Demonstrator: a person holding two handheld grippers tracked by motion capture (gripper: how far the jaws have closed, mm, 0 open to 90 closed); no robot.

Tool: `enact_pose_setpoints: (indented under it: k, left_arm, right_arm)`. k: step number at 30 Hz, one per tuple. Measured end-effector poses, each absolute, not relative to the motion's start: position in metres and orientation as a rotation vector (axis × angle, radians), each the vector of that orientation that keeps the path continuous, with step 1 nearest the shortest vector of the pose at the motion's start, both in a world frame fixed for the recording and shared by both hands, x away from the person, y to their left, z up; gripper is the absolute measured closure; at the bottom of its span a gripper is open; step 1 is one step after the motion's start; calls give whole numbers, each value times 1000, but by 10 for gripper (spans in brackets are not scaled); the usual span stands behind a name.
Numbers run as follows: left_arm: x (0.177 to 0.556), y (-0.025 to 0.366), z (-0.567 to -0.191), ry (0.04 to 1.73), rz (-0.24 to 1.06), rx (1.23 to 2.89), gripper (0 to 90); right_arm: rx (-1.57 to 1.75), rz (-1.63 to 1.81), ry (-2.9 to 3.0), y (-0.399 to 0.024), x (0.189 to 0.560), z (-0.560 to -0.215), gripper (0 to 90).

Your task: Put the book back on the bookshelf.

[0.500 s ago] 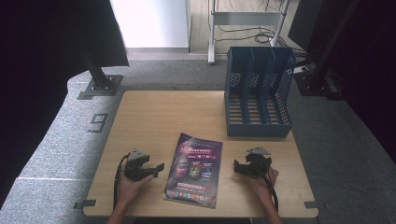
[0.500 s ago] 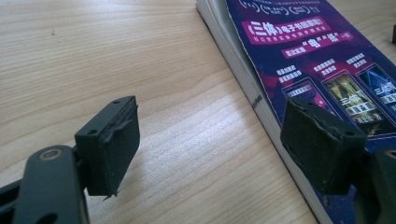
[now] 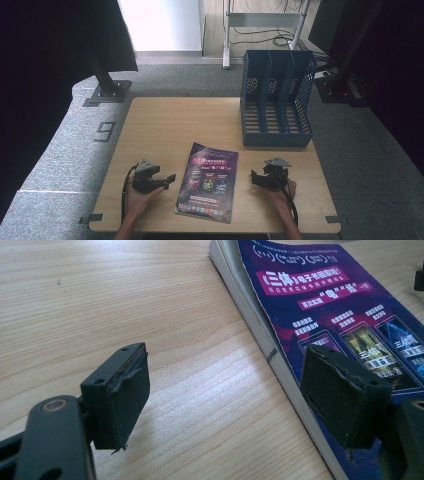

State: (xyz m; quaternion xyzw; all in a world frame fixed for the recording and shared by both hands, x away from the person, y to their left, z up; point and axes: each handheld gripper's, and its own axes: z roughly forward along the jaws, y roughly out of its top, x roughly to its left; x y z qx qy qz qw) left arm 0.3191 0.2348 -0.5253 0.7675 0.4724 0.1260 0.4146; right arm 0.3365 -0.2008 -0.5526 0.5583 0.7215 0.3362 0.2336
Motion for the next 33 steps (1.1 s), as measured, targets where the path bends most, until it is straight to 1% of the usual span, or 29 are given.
enact_pose_setpoints:
  k: [15, 33]
  left_arm:
    - [318, 233, -528, 1185, 311, 1911, 206]
    - [318, 234, -527, 1181, 313, 1902, 208]
  right_arm:
    - [1464, 1038, 1994, -185, 333, -539, 154]
    - [1396, 1098, 2049, -152, 332, -537, 156]
